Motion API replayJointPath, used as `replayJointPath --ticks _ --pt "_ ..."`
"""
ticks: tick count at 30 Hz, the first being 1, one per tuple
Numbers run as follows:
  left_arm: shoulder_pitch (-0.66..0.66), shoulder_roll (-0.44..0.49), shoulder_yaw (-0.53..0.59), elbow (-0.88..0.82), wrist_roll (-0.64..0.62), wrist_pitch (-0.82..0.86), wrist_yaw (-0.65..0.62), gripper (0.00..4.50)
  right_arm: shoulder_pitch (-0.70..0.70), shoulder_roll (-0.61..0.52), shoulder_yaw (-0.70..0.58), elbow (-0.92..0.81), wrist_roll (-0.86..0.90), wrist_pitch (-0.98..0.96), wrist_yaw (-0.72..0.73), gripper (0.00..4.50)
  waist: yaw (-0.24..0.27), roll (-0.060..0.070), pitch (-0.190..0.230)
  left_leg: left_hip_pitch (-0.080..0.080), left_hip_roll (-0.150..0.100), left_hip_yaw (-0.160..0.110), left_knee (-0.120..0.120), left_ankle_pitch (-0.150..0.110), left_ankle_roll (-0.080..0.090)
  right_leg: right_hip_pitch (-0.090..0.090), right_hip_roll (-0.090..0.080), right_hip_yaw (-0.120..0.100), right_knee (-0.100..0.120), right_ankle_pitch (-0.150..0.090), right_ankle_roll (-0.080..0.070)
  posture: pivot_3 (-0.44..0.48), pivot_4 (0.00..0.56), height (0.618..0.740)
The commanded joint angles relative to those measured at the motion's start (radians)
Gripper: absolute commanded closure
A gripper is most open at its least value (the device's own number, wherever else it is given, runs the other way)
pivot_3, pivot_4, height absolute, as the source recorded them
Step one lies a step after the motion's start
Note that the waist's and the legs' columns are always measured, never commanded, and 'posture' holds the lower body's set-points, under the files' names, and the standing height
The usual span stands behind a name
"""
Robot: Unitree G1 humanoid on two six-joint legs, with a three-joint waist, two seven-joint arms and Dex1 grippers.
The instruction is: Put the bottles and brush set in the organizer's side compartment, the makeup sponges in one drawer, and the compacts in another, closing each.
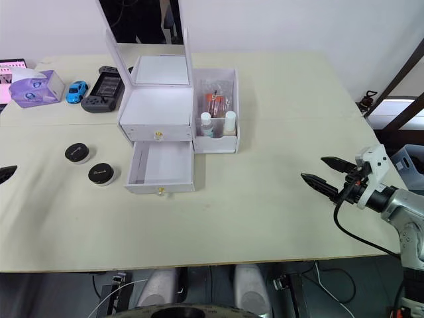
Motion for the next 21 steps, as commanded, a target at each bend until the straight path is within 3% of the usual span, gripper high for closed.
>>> replayJointPath --ticks 1,4,9,13,21 --pt "-0.019 0.001 -0.002 -0.045 -0.008 -0.008 -0.014 0.03 -0.066 -0.014 -0.017 -0.074 0.074 0.051 -0.022 0.00 -0.002 0.001 0.000 0.000 0.000 0.000 0.001 0.000 0.000 0.000 0.000 0.000 0.000 0.000 0.000 0.000 0.150 0.740" --pt "0.006 -0.026 -0.004 -0.158 -0.039 0.047 -0.028 0.03 -0.128 -0.033 0.021 -0.151 0.122 0.126 -0.028 0.00 -0.001 0.000 0.000 0.000 0.001 0.001 0.001 0.000 0.000 0.000 0.000 0.000 0.001 0.000 -0.001 0.000 0.150 0.740" --pt "0.130 -0.080 -0.012 -0.519 -0.106 0.193 -0.045 0.03 -0.383 -0.053 0.177 -0.257 0.211 0.391 -0.129 0.00 -0.005 0.000 0.001 0.000 0.002 0.002 0.002 0.000 0.000 -0.001 0.001 0.000 0.002 0.001 -0.002 0.000 0.150 0.740" --pt "0.217 -0.143 -0.031 -0.740 -0.123 0.308 0.038 0.03 -0.575 -0.012 0.297 -0.368 0.290 0.537 -0.199 0.00 -0.001 0.002 0.002 0.000 0.005 0.002 0.000 0.000 0.000 -0.001 0.003 0.000 0.002 0.001 -0.002 0.000 0.150 0.740" --pt "0.172 -0.246 -0.134 -0.792 -0.061 0.448 0.247 0.03 -0.747 -0.043 0.504 -0.435 0.227 0.611 -0.190 0.00 0.001 0.001 0.001 0.000 0.004 0.002 0.003 0.000 0.000 -0.001 0.003 -0.001 0.002 0.001 -0.002 0.000 0.150 0.740"
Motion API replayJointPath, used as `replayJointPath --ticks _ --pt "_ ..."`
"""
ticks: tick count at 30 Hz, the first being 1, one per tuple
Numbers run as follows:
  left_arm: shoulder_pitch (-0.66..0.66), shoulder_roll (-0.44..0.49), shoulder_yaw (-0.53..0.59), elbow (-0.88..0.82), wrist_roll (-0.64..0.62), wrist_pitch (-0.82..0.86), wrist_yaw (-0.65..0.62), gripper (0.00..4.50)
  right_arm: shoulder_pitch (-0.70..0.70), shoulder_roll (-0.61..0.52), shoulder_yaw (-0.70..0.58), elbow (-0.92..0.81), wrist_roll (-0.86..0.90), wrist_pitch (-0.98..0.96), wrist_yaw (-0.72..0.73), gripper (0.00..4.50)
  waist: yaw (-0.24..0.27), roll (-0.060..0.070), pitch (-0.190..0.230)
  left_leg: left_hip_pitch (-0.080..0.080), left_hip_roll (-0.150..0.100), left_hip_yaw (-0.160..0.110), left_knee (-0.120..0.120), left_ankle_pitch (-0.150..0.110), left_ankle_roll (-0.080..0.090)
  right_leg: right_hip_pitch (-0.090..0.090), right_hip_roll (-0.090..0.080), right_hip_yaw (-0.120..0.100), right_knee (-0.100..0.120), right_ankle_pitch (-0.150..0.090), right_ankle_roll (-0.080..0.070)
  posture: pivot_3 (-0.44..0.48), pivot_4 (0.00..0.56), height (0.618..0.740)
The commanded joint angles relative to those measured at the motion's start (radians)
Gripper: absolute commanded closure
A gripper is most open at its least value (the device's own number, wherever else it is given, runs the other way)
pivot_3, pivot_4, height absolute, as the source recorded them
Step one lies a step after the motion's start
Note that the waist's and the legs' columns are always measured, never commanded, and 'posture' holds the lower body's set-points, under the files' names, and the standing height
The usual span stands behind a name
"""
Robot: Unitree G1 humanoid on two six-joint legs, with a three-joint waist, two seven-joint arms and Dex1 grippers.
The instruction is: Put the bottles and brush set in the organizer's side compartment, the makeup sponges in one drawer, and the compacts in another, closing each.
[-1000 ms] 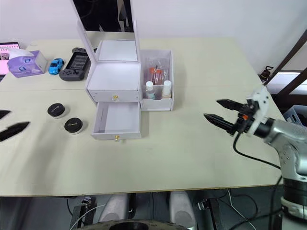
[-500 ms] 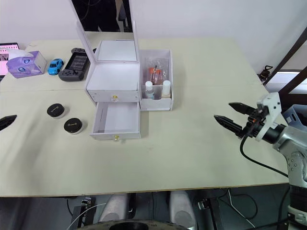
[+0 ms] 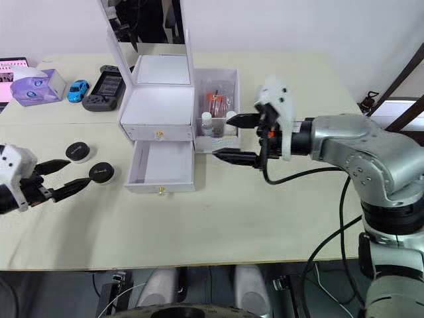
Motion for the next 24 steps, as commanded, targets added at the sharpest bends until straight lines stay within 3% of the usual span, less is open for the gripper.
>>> replayJointPath --ticks 1,13,16,18,24 --pt "-0.050 -0.034 -0.056 0.005 0.049 0.002 0.079 0.03 -0.053 -0.032 0.049 -0.028 -0.052 -0.008 0.010 0.00 0.001 0.000 0.000 0.000 0.000 0.000 0.000 0.000 0.000 0.000 0.000 0.000 0.000 0.000 0.000 0.000 0.150 0.740" --pt "-0.174 -0.085 -0.206 0.074 0.128 0.023 0.141 0.03 -0.041 -0.061 0.057 -0.050 -0.108 -0.036 0.031 0.00 -0.002 -0.001 -0.001 0.001 0.000 0.000 0.001 0.000 0.000 -0.001 0.001 0.000 0.004 0.000 0.000 0.000 0.150 0.740" --pt "-0.178 -0.083 -0.222 0.081 0.139 0.025 0.138 0.83 -0.032 -0.061 0.049 -0.054 -0.114 -0.039 0.027 0.00 -0.002 -0.001 -0.001 0.001 0.000 -0.001 0.002 0.000 0.000 -0.001 0.001 0.000 0.006 0.000 0.000 0.000 0.150 0.740" --pt "-0.179 -0.073 -0.227 0.088 0.147 0.027 0.133 1.85 -0.028 -0.062 0.046 -0.055 -0.116 -0.040 0.026 0.00 -0.001 -0.001 -0.001 0.001 0.000 -0.001 0.002 0.000 0.000 -0.001 0.001 0.000 0.006 0.000 0.000 0.000 0.150 0.740" --pt "-0.206 -0.052 -0.208 0.116 0.146 0.023 0.120 1.84 -0.029 -0.062 0.043 -0.052 -0.126 -0.045 0.025 0.00 -0.002 -0.001 -0.001 0.001 0.000 -0.001 0.002 0.000 0.000 -0.001 0.000 0.000 0.007 0.000 0.000 0.000 0.150 0.740"
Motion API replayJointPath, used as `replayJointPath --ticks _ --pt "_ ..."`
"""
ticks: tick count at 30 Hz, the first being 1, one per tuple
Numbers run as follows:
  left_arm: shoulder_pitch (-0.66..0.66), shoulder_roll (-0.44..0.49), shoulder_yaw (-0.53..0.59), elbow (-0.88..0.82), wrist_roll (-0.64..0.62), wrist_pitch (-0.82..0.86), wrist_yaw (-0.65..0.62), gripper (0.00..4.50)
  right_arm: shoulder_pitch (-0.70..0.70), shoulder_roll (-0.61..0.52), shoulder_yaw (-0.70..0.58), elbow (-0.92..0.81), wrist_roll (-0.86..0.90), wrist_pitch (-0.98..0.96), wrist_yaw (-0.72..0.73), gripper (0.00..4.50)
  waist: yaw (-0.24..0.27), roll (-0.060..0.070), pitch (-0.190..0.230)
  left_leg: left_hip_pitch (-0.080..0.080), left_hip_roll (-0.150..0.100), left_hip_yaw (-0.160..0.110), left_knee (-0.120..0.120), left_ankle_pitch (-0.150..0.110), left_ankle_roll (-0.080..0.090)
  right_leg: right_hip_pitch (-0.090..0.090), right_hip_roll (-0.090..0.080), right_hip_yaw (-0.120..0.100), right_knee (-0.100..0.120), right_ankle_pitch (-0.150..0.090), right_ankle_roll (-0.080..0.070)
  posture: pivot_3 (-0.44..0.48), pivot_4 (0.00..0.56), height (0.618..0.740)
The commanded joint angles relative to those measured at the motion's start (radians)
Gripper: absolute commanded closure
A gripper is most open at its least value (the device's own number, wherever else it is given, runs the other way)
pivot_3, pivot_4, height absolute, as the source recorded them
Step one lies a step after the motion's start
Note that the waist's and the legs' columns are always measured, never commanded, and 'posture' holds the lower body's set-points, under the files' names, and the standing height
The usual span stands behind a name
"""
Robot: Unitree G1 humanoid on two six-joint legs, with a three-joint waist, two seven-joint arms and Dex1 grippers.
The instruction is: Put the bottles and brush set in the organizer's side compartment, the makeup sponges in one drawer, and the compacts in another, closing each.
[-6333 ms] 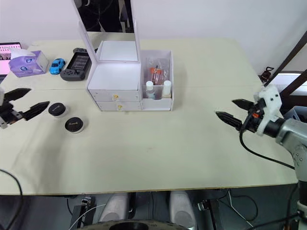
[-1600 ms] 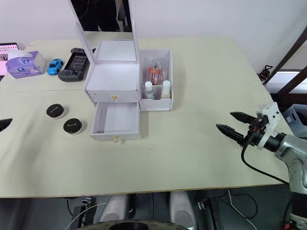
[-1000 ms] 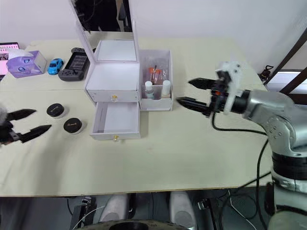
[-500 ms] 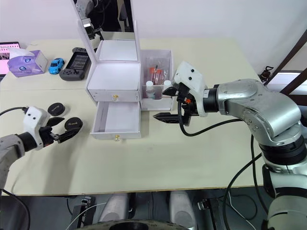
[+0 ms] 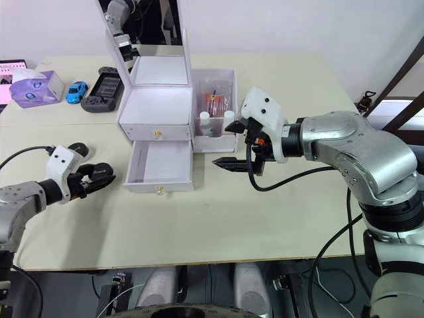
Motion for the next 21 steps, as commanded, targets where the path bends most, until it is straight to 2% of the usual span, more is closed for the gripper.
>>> replayJointPath --ticks 1,6,11,16,21 --pt "-0.033 0.023 0.044 0.006 -0.008 -0.007 -0.003 1.84 -0.011 -0.013 -0.038 -0.023 -0.008 -0.020 0.000 0.00 0.001 0.000 0.000 0.000 0.000 0.000 0.000 0.000 0.000 0.000 0.000 0.000 0.000 0.000 0.000 0.000 0.150 0.740" --pt "-0.107 0.028 0.146 -0.054 -0.148 0.017 -0.069 1.84 -0.018 -0.010 -0.043 -0.018 -0.007 -0.020 -0.001 0.00 0.003 -0.001 0.000 -0.001 0.000 0.000 0.000 0.000 0.000 0.000 0.000 0.000 0.000 0.000 0.000 0.000 0.150 0.740" --pt "-0.121 0.064 0.150 -0.196 -0.257 0.066 -0.170 1.84 -0.017 -0.002 -0.052 -0.014 -0.004 -0.020 -0.010 0.00 0.001 -0.001 0.000 -0.001 0.000 0.000 0.000 0.000 0.000 0.000 0.000 0.000 -0.001 0.000 0.000 0.000 0.150 0.740" --pt "-0.176 0.080 0.037 -0.291 -0.283 0.079 -0.254 1.84 0.012 -0.012 -0.040 -0.016 -0.029 -0.032 -0.014 0.00 0.003 -0.001 0.000 -0.001 0.000 0.000 0.000 0.000 0.000 0.000 0.000 0.000 0.000 0.000 0.000 0.000 0.150 0.740" --pt "-0.231 0.078 -0.106 -0.249 -0.185 0.038 -0.272 1.84 0.044 -0.010 -0.105 -0.052 0.037 0.020 -0.019 0.00 0.000 -0.001 0.000 0.000 -0.001 0.000 0.001 0.000 0.000 0.000 0.000 0.000 0.000 0.000 0.000 0.000 0.150 0.740"
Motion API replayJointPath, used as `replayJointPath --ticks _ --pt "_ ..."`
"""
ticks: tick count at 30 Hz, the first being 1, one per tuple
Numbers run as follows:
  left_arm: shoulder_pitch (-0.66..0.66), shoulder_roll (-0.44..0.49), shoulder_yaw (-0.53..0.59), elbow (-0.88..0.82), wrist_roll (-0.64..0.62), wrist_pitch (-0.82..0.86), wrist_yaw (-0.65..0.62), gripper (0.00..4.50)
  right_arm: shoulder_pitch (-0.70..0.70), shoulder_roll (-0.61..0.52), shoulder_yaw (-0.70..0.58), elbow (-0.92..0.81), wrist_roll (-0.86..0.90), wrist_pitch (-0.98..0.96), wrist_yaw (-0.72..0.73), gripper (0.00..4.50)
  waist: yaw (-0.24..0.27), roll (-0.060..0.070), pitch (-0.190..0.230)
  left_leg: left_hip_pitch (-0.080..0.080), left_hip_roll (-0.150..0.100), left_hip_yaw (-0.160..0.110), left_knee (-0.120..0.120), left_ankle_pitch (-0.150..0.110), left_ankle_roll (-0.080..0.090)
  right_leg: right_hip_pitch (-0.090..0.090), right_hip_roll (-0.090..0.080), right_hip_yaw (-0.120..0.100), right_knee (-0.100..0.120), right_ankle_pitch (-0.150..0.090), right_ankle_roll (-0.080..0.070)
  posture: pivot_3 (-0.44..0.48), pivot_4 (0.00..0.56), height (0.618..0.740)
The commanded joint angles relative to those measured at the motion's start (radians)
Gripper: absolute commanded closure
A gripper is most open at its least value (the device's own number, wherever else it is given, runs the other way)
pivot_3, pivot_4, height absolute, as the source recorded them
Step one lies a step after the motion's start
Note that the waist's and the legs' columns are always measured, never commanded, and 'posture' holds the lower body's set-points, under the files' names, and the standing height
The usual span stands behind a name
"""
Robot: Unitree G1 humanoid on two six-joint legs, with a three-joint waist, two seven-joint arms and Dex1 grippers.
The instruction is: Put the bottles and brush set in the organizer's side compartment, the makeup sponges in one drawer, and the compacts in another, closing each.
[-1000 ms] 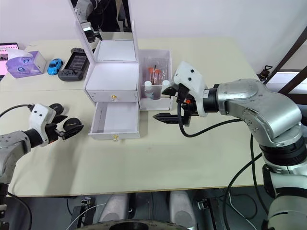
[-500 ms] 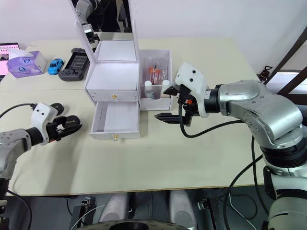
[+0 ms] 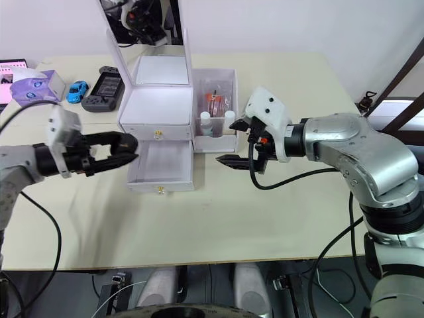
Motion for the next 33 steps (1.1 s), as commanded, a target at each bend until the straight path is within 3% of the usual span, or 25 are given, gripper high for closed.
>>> replayJointPath --ticks 1,7,15,17,19,20,27,33 --pt "-0.057 0.005 -0.073 0.036 0.079 -0.041 -0.002 1.84 0.009 -0.021 -0.074 -0.056 0.044 0.020 0.001 0.00 0.002 0.000 0.000 0.000 0.000 0.000 0.000 0.000 0.000 0.000 0.000 0.000 0.000 0.000 0.000 0.000 0.150 0.740" --pt "-0.141 -0.038 -0.199 0.140 0.197 -0.064 0.024 1.84 0.024 -0.032 -0.115 -0.086 0.071 0.054 -0.033 0.00 0.003 0.000 0.000 0.000 0.000 -0.001 0.000 0.000 0.000 0.000 0.001 0.000 0.000 0.000 0.000 0.000 0.150 0.740" --pt "-0.196 -0.081 -0.261 0.233 0.278 -0.101 0.016 1.84 0.016 -0.028 -0.152 -0.114 0.118 0.093 -0.079 0.00 0.001 0.000 0.000 0.000 0.000 -0.001 0.000 0.000 0.000 0.000 0.001 0.000 0.000 0.000 0.000 0.000 0.150 0.740" --pt "-0.197 -0.081 -0.259 0.248 0.292 -0.108 0.013 0.80 0.015 -0.030 -0.161 -0.116 0.125 0.098 -0.087 0.00 0.002 0.000 0.000 0.000 0.000 -0.001 0.000 0.000 0.000 0.000 0.001 0.000 0.000 0.000 0.000 0.000 0.150 0.740" --pt "-0.192 -0.079 -0.258 0.254 0.299 -0.120 0.003 0.06 0.014 -0.034 -0.164 -0.115 0.130 0.098 -0.092 0.00 0.003 0.000 0.000 0.000 0.000 -0.001 0.000 0.000 0.000 0.000 0.001 0.000 0.000 0.000 0.000 0.000 0.150 0.740" --pt "-0.190 -0.078 -0.256 0.254 0.300 -0.123 -0.001 0.06 0.014 -0.035 -0.164 -0.115 0.132 0.099 -0.094 0.00 0.002 0.000 0.000 0.000 0.000 -0.001 0.000 0.000 0.000 0.000 0.001 0.000 0.001 0.000 0.000 0.000 0.150 0.740" --pt "-0.180 -0.090 -0.175 0.213 0.204 -0.088 -0.043 0.06 0.013 -0.042 -0.158 -0.106 0.134 0.087 -0.089 0.00 0.002 0.000 0.000 0.000 0.000 -0.001 0.000 0.000 0.000 0.000 0.001 0.000 0.001 0.000 0.000 0.000 0.150 0.740" --pt "-0.138 -0.043 -0.017 0.144 0.050 -0.002 -0.086 0.06 0.004 -0.046 -0.150 -0.080 0.127 0.045 -0.044 0.00 0.000 0.000 0.000 0.000 0.000 -0.001 0.000 0.000 0.000 0.000 0.001 0.000 0.001 0.000 0.000 0.000 0.150 0.740"
